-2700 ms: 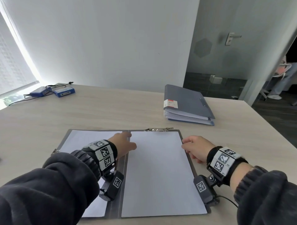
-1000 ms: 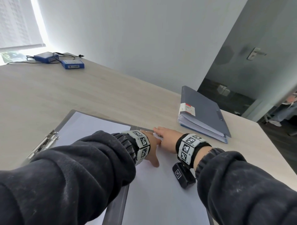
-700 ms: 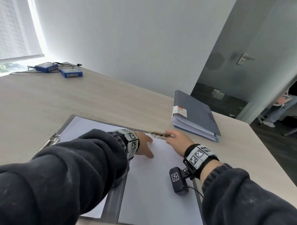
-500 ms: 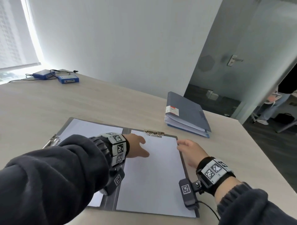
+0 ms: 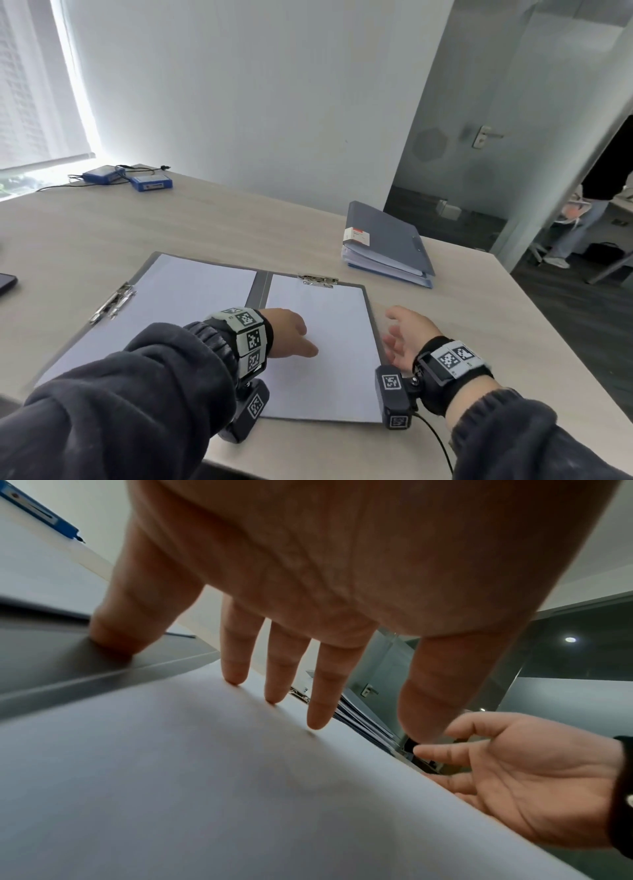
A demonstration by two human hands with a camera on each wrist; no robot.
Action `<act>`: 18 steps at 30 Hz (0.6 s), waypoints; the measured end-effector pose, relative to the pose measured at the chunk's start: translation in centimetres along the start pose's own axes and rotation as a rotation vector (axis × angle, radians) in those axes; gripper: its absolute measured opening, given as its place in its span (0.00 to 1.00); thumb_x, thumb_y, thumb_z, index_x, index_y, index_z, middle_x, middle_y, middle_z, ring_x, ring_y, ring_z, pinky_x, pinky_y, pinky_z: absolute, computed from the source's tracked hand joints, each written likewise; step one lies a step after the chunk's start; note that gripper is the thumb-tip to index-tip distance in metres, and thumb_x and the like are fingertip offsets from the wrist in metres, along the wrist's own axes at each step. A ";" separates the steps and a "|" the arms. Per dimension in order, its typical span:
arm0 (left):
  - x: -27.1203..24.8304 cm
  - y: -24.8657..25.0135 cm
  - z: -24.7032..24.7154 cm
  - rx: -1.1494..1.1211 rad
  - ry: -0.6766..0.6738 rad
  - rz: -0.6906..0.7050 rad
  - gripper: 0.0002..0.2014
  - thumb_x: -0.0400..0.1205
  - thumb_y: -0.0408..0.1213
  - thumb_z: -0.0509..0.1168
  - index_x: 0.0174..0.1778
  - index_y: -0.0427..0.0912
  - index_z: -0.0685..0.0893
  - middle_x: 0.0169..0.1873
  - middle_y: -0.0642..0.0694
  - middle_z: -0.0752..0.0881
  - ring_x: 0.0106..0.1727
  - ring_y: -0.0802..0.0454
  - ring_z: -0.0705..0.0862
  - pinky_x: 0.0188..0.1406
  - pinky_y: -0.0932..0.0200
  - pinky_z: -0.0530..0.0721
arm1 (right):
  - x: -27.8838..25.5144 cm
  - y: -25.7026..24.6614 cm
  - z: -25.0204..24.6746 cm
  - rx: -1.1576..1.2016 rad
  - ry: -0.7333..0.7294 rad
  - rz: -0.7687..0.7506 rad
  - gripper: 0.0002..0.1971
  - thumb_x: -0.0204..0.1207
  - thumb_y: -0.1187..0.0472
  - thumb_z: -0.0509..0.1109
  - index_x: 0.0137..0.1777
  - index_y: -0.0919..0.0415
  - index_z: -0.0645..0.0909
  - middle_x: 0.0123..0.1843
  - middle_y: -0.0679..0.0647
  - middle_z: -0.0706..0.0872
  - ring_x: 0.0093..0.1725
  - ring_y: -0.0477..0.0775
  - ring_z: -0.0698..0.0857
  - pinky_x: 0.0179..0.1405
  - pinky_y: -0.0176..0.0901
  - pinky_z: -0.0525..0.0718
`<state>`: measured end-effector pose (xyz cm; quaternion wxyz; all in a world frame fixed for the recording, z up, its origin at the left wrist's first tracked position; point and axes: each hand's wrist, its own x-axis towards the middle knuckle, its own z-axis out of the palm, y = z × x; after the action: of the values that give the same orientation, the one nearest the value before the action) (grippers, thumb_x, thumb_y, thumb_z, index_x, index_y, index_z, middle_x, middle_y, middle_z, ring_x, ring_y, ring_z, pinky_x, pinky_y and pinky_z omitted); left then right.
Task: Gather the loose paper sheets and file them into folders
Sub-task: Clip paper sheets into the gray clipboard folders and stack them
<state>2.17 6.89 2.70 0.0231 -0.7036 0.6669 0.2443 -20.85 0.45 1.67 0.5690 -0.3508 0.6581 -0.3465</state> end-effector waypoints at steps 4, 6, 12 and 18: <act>-0.1 -0.6 0.2 -0.069 0.021 -0.011 0.26 0.79 0.64 0.64 0.71 0.57 0.79 0.67 0.55 0.81 0.66 0.52 0.80 0.65 0.56 0.77 | -1.1 0.6 -0.2 0.085 -0.183 0.037 0.10 0.81 0.59 0.68 0.57 0.65 0.83 0.42 0.59 0.89 0.32 0.58 0.86 0.32 0.45 0.83; -0.2 -0.9 0.3 -0.119 0.053 -0.014 0.24 0.79 0.64 0.64 0.69 0.58 0.80 0.65 0.56 0.82 0.64 0.53 0.81 0.63 0.57 0.78 | -1.9 1.2 0.2 0.033 -0.277 0.000 0.12 0.82 0.64 0.68 0.61 0.69 0.84 0.45 0.64 0.92 0.41 0.63 0.90 0.43 0.53 0.87; -1.1 -2.4 1.1 -0.289 0.127 0.019 0.19 0.79 0.62 0.66 0.62 0.61 0.83 0.59 0.59 0.82 0.55 0.58 0.81 0.55 0.60 0.77 | -3.4 2.8 1.4 -0.183 -0.420 -0.270 0.24 0.81 0.79 0.61 0.69 0.54 0.78 0.58 0.57 0.92 0.56 0.62 0.91 0.58 0.60 0.88; -2.8 -3.9 0.4 -0.685 0.433 0.105 0.04 0.81 0.47 0.68 0.50 0.57 0.87 0.47 0.53 0.87 0.48 0.53 0.87 0.46 0.58 0.82 | -3.1 1.2 0.0 -0.051 -0.291 -0.504 0.25 0.81 0.79 0.60 0.70 0.53 0.79 0.56 0.57 0.93 0.52 0.61 0.92 0.53 0.57 0.88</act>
<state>5.73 10.10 2.27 -0.3658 -0.6707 0.5716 0.2993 -20.55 3.72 2.26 0.5442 -0.5634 0.4702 -0.4066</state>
